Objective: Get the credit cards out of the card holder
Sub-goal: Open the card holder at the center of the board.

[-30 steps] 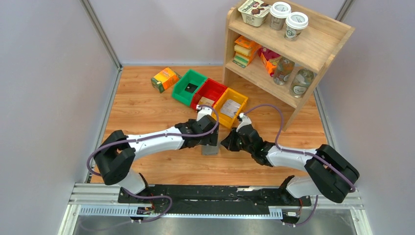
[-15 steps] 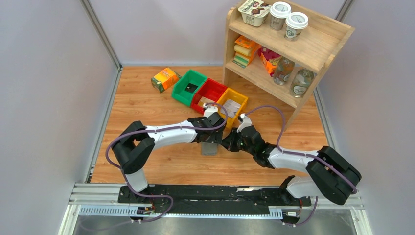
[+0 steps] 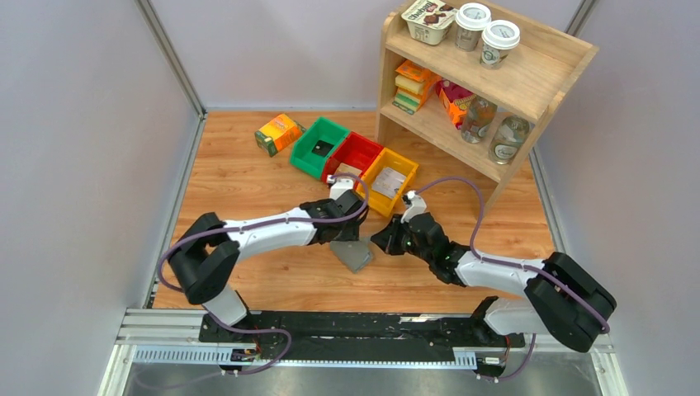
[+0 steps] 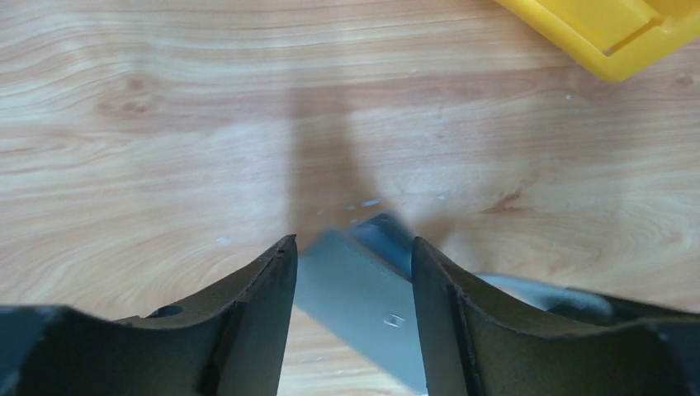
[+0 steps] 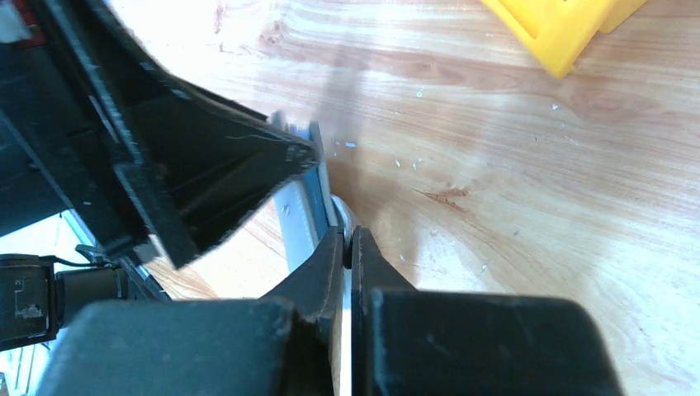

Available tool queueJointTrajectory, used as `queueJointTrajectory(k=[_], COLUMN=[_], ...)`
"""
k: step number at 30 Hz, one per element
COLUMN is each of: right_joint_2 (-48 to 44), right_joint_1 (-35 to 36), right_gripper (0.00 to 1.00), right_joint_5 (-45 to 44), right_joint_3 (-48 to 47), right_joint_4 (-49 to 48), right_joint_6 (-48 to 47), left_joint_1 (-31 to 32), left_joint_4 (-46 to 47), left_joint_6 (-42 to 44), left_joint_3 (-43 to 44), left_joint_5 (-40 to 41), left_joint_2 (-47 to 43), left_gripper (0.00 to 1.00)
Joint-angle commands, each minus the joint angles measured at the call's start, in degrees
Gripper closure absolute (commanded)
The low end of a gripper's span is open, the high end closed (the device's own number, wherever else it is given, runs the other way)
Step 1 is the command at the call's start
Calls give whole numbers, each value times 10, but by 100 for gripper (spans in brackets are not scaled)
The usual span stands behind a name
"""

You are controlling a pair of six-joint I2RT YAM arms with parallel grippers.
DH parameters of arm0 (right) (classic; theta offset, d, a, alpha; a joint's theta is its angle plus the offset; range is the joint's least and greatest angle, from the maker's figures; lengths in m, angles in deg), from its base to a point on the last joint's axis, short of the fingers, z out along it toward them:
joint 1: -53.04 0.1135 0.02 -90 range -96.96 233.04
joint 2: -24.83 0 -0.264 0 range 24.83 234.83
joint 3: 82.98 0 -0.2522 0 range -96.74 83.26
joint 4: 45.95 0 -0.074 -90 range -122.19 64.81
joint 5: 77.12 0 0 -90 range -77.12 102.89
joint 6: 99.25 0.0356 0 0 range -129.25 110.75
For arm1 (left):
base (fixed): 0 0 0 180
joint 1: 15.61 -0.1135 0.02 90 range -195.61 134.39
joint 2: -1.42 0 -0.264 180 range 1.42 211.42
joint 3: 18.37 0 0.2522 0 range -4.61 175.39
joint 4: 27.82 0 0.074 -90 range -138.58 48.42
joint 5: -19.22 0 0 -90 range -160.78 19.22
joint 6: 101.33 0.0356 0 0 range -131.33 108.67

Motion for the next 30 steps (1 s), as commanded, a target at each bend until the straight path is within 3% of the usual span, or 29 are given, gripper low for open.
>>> queueJointTrajectory(k=[1,10,20,28,30], right_joint_2=[-31,-44,-88,-66,-55], right_joint_1=[0,0,0,1,0], right_gripper=[100,100,100,100,95], right_joint_5=[-48,-85,-169,-189,-195], right_joint_3=[-1,3,16,1,-9], right_joint_4=[-1,22,86,132,158], right_joint_6=[-15,-3,35,72,79], left_joint_1=[-21,-25,-25,-26,-26], left_joint_4=[-3,26,35,54,50], left_joint_6=[-3,-36,-70,-62,-55], left_joint_3=[-55,-128,-194,-196,-182], left_joint_5=[12,-41,-72,-107,-119], left_joint_2=[-92,-154,-213,-177,-154], left_gripper=[40,52,52,55,58])
